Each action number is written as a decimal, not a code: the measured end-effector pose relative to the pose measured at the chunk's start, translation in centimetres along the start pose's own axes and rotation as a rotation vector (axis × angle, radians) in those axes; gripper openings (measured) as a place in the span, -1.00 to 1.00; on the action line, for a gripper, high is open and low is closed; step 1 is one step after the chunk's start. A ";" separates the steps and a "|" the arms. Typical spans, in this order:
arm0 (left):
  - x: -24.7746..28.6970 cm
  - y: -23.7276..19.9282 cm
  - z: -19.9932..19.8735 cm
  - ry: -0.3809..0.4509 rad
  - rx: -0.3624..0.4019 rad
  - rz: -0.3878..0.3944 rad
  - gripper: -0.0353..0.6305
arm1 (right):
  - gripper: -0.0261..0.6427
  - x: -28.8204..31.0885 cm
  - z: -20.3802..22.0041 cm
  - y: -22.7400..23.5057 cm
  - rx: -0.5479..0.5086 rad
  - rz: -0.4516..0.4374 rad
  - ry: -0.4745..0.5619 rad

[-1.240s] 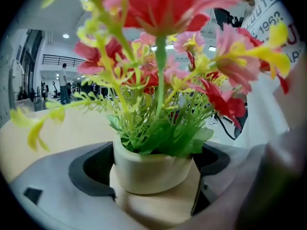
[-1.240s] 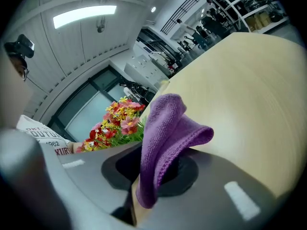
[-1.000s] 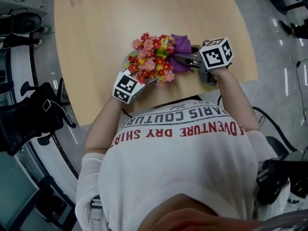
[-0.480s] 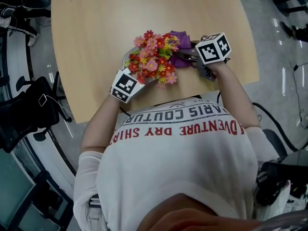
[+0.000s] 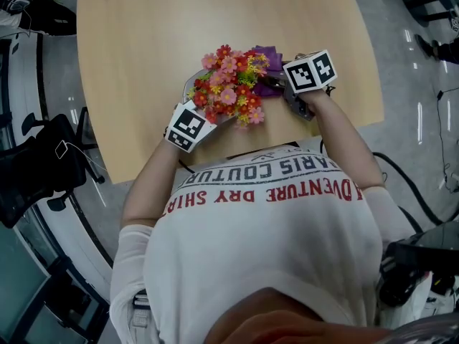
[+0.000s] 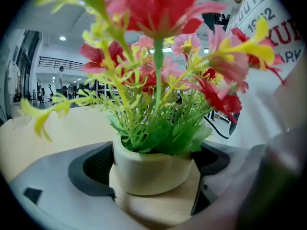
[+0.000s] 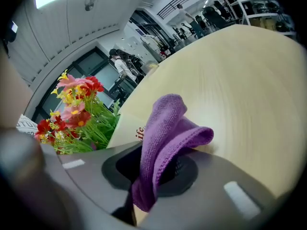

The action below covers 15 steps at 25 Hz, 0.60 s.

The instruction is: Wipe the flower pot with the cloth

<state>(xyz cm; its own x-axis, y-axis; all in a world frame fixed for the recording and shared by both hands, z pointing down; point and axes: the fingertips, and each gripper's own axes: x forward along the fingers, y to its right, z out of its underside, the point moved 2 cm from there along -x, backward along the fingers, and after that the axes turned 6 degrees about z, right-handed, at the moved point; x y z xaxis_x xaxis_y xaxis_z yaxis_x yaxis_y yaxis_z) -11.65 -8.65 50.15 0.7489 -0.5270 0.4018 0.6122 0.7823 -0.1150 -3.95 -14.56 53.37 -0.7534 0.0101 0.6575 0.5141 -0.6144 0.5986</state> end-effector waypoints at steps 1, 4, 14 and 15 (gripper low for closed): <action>0.1 0.0 0.0 -0.007 0.000 -0.004 0.69 | -0.79 -0.2 0.0 0.0 0.003 0.006 0.014; -0.1 0.0 0.0 -0.015 -0.004 -0.030 0.68 | -0.79 -1.2 0.0 0.0 0.023 0.016 0.085; -3.3 1.8 -0.2 0.070 -0.095 -0.306 0.69 | -0.79 -5.2 2.6 -1.9 0.108 0.030 0.261; -3.2 1.9 -0.1 0.083 -0.123 -0.343 0.69 | -0.79 -5.6 2.9 -1.8 0.117 0.031 0.279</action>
<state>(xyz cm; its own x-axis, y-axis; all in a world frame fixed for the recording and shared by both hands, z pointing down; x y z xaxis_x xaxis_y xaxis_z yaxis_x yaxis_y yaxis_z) -12.86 -5.51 48.51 0.5099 -0.7806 0.3615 0.8532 0.5125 -0.0968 0.49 -11.19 49.96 -0.8117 -0.2341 0.5351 0.5702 -0.5156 0.6395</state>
